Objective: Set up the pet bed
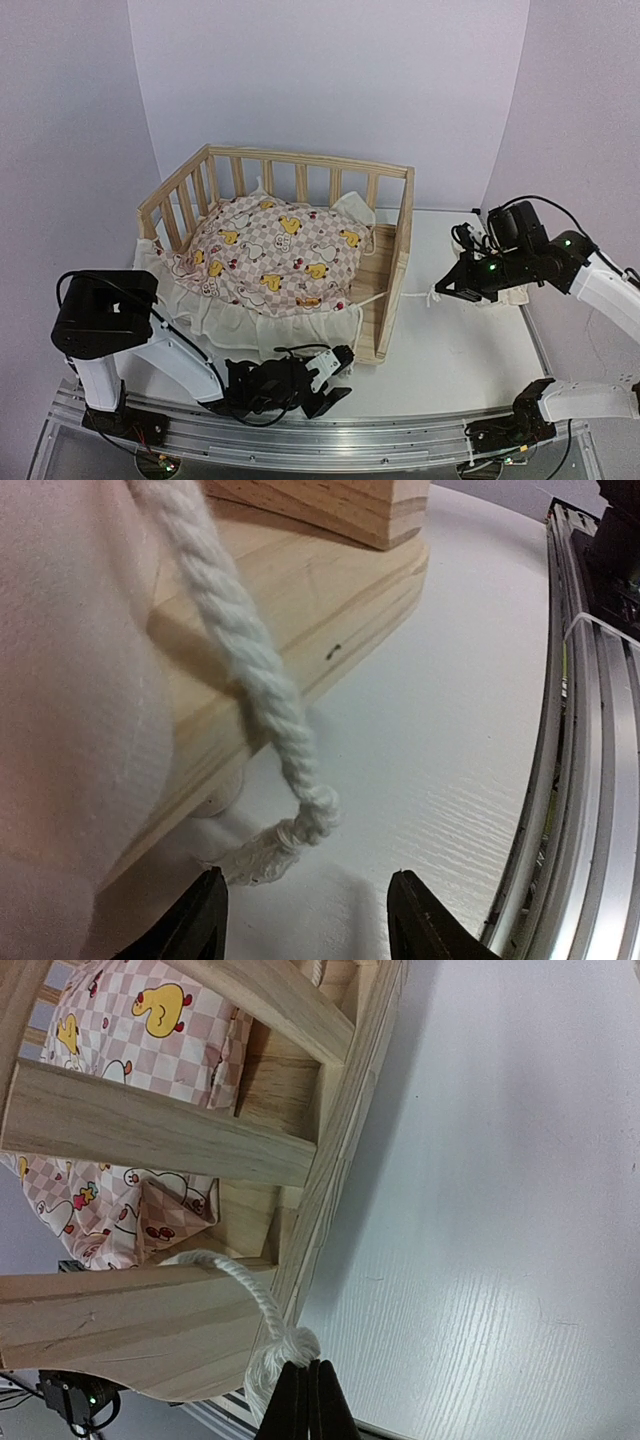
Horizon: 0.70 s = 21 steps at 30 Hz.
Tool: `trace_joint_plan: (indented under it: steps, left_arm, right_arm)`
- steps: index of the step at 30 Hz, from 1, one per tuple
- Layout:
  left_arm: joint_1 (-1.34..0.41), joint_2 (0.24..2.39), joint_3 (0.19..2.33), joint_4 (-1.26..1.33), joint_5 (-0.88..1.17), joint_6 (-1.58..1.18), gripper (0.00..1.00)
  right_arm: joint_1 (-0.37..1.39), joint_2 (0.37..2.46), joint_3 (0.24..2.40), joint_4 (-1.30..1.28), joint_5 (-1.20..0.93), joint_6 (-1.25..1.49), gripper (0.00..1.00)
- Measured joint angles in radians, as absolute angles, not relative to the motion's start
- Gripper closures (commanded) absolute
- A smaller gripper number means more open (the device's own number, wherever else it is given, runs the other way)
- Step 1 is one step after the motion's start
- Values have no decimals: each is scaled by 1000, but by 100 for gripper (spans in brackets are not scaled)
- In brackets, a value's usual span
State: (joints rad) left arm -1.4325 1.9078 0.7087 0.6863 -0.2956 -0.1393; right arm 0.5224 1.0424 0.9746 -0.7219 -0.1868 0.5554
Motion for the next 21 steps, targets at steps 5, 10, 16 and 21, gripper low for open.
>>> trace_joint_plan:
  steps: [5,10,16,21]
  left_arm:
    - [-1427,1964,760,710,-332,-168,47]
    - [-1424,1971,772,720,-339,-196,73]
    - [-1415,1983,773,740,-339,-211,100]
    - [-1414,1979,773,776,-302,-151,100]
  right_arm:
    - [522,1040,977,-721,-197,549,100]
    - [522,1031,977,-721,-203,546,100]
    - [522,1027,977,-721,-207,539,100]
    - [522,1022,1002,-743,-192,536,100]
